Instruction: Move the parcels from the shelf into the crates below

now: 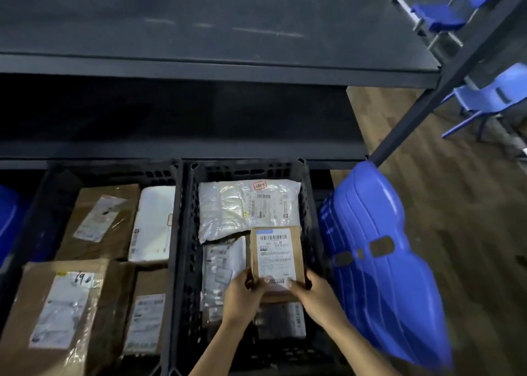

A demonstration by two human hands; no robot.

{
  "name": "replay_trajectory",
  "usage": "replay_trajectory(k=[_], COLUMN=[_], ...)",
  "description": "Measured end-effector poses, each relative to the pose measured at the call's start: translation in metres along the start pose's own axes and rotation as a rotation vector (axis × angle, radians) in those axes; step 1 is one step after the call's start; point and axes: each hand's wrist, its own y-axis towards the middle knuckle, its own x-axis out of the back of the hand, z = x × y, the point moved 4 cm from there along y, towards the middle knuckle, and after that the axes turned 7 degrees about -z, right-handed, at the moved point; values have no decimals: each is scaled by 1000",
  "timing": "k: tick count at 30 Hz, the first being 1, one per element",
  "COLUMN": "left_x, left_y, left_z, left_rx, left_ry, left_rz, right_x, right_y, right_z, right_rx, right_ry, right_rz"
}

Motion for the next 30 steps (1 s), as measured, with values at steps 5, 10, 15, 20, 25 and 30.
replay_trajectory(k=[5,10,15,20,25,30], left_x=[-18,-24,-25,-28,-31,-29], left_y=[35,54,60,63,65,56], left_z=[8,16,24,27,28,26], left_rx=[39,67,76,78,113,143], left_ry=[7,41,105,199,241,265], left_rz=[-16,-6,5,-8,-30,-55], right_x=[-9,-16,-26,-30,-35,-37], right_y=[38,59,68,73,74,68], right_z=[-5,-10,-19,-24,-26,-19], right_rx=[-54,-46,-63,-78,-81,-57], right_ry=[-22,-55,-99,-99,-150,-221], right_rz=[4,21,40,33,-4,-77])
